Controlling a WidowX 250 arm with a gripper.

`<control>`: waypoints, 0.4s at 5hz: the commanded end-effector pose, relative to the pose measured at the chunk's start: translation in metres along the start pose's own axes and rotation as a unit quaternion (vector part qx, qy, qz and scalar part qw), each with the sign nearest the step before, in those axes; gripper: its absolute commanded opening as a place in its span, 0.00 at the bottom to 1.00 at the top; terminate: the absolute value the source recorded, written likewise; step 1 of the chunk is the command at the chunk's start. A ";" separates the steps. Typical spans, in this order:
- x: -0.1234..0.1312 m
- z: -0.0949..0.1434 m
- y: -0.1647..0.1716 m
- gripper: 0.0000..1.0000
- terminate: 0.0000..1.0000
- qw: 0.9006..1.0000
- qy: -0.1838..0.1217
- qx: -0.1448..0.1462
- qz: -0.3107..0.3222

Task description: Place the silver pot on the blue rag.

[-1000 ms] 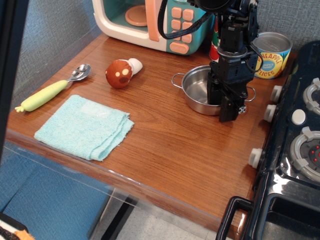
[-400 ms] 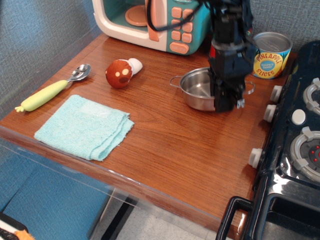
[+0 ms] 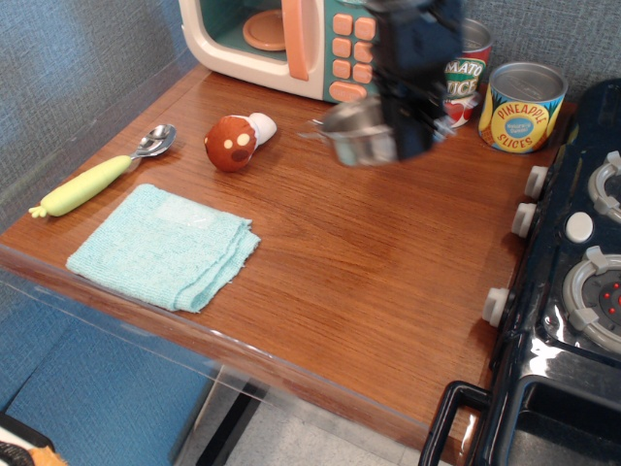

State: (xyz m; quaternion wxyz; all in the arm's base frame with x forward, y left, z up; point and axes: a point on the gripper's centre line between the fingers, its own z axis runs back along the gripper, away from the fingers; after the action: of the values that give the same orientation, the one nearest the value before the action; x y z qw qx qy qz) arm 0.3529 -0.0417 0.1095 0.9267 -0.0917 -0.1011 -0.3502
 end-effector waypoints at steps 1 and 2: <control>-0.095 0.033 0.013 0.00 0.00 0.996 -0.004 0.064 0.058; -0.133 0.035 0.019 0.00 0.00 0.993 0.010 0.082 0.081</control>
State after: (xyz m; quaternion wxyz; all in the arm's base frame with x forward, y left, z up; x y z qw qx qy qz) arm 0.2740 0.0659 0.0883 0.9601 -0.0371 -0.0847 -0.2638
